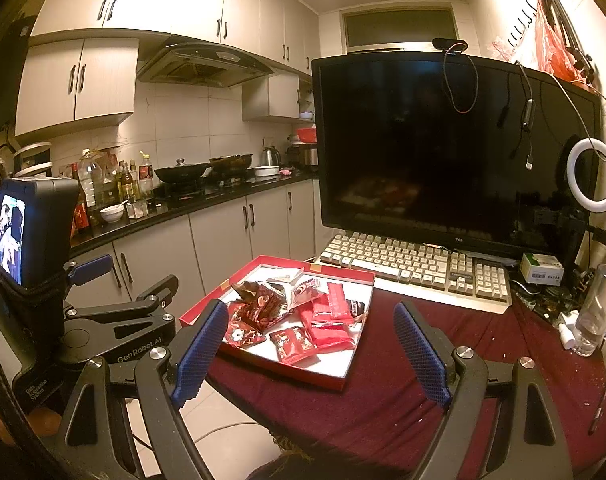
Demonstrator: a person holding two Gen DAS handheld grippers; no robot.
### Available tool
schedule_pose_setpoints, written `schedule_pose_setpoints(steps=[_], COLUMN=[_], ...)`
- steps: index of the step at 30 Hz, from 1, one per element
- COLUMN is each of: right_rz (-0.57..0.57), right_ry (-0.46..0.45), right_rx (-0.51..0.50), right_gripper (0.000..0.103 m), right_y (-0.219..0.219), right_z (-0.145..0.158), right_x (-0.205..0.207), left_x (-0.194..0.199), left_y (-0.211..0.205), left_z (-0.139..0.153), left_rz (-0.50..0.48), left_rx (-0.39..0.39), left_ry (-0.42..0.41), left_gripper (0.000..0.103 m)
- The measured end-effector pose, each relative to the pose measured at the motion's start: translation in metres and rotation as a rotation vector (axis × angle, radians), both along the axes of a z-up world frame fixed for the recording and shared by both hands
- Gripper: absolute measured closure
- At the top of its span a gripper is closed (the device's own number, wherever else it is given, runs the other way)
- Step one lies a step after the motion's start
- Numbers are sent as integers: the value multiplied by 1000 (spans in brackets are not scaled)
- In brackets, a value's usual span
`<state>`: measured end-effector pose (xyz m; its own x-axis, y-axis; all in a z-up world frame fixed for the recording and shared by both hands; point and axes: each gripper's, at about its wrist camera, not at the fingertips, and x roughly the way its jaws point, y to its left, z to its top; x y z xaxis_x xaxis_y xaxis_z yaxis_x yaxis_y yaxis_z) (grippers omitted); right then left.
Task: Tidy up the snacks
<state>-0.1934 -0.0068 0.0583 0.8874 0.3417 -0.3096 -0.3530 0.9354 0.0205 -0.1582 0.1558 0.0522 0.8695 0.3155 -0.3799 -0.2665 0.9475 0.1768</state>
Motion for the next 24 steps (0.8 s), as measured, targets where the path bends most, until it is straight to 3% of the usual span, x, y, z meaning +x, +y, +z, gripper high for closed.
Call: schedule_pose_setpoints(steps=[24], right_rz=[13], right_ry=[5], right_rx=[-11], right_gripper=[17], right_y=[-2], right_z=[-3], right_x=[3], left_x=[-1], left_y=[3], left_z=[-9], left_rz=[5], left_rx=[-3], left_ry=[16], left_gripper=[20])
